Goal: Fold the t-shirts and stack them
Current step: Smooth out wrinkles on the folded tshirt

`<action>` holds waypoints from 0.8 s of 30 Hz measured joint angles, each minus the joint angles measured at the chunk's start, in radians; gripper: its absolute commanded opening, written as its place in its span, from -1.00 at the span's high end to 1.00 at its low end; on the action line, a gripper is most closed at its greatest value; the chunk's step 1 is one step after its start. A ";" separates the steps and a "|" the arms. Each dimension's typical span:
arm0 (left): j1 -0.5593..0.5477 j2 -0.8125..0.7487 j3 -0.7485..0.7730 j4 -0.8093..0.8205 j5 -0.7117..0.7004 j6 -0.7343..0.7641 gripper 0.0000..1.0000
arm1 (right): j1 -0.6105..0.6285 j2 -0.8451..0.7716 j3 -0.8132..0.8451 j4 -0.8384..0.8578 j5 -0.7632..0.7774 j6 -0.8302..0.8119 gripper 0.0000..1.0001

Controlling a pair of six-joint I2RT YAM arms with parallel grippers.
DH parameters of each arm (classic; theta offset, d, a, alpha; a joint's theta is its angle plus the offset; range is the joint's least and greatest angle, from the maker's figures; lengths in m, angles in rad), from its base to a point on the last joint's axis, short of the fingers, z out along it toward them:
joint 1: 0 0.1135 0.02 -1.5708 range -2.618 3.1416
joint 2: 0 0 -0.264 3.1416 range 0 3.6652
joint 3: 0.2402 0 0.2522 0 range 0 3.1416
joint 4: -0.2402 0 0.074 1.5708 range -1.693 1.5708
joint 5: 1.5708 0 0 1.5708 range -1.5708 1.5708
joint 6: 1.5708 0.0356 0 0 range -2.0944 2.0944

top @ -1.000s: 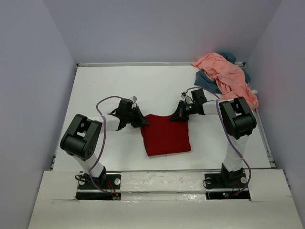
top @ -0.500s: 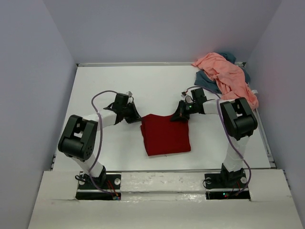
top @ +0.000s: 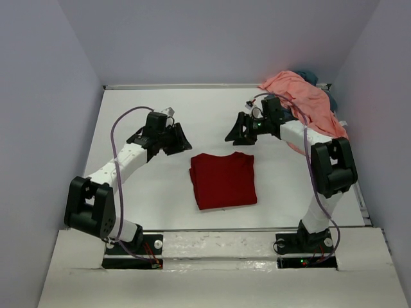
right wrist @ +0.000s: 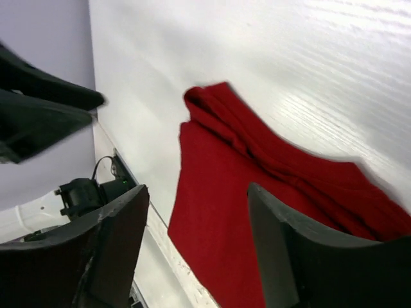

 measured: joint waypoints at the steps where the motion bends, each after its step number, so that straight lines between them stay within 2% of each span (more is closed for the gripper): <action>1: 0.000 -0.008 -0.024 -0.012 0.005 0.001 -0.12 | 0.000 -0.012 0.023 -0.017 0.002 -0.006 -0.43; 6: 0.000 -0.005 -0.101 -0.082 0.027 0.005 -0.43 | 0.000 -0.099 0.109 -0.152 0.082 -0.072 -0.43; 12: 0.000 -0.005 -0.153 -0.098 0.027 0.003 -0.47 | 0.000 -0.214 0.081 -0.276 0.203 -0.146 -0.43; 19: 0.000 -0.007 -0.270 -0.056 0.060 -0.007 -0.50 | 0.000 -0.277 0.017 -0.356 0.253 -0.158 -0.43; 24: -0.001 0.028 -0.294 -0.019 0.106 -0.013 -0.53 | 0.000 -0.326 0.004 -0.384 0.275 -0.162 -0.44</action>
